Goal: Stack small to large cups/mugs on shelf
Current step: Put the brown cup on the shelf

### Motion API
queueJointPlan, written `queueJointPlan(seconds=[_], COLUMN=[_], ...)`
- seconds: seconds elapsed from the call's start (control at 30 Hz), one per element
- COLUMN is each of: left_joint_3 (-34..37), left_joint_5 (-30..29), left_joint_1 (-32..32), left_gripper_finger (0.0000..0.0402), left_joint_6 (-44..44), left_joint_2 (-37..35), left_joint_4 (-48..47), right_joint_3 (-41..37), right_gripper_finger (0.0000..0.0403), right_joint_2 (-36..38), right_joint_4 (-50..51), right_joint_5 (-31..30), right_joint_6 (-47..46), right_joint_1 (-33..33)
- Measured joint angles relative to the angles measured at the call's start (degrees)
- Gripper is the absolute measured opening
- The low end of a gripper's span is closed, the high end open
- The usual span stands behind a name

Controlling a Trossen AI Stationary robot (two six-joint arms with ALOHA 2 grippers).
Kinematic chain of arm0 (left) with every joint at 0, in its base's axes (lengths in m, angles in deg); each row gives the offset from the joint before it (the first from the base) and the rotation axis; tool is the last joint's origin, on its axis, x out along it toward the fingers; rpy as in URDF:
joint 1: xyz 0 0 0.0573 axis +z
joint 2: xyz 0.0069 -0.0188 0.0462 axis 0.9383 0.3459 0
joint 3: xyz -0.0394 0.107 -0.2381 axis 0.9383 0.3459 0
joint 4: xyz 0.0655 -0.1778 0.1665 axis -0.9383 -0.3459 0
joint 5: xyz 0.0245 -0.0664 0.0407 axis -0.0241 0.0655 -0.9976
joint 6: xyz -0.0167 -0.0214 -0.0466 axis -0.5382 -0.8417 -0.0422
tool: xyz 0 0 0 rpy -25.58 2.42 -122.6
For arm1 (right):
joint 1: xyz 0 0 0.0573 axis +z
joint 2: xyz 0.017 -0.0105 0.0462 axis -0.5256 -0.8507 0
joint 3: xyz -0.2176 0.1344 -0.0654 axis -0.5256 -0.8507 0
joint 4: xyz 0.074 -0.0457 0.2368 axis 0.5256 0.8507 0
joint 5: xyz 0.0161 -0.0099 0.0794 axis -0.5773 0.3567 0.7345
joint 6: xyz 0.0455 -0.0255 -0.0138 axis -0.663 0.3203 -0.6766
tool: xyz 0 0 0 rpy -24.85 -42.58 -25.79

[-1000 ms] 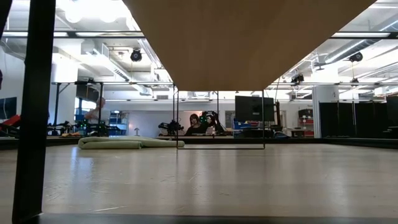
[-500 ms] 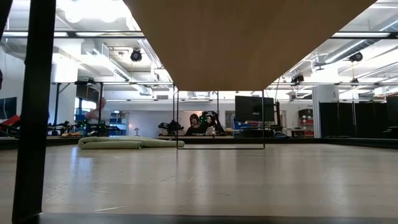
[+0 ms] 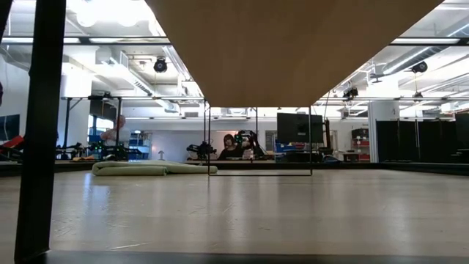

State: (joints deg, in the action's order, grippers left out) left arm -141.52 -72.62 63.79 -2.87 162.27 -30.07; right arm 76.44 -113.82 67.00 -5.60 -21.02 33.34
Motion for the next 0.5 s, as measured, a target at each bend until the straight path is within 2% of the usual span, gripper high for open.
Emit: queueJointPlan(seconds=[0.5], left_joint_3=[0.0], left_joint_5=[0.0], left_joint_1=[0.0], left_gripper_finger=[0.0047], left_joint_6=[0.0], left_joint_2=[-0.1], left_joint_4=[-0.1], right_joint_3=[-1.2], right_gripper_finger=[0.0009], right_joint_2=[0.0], right_joint_4=[-1.5], right_joint_5=[-0.4], right_joint_6=[1.8], right_joint_1=[-0.1])
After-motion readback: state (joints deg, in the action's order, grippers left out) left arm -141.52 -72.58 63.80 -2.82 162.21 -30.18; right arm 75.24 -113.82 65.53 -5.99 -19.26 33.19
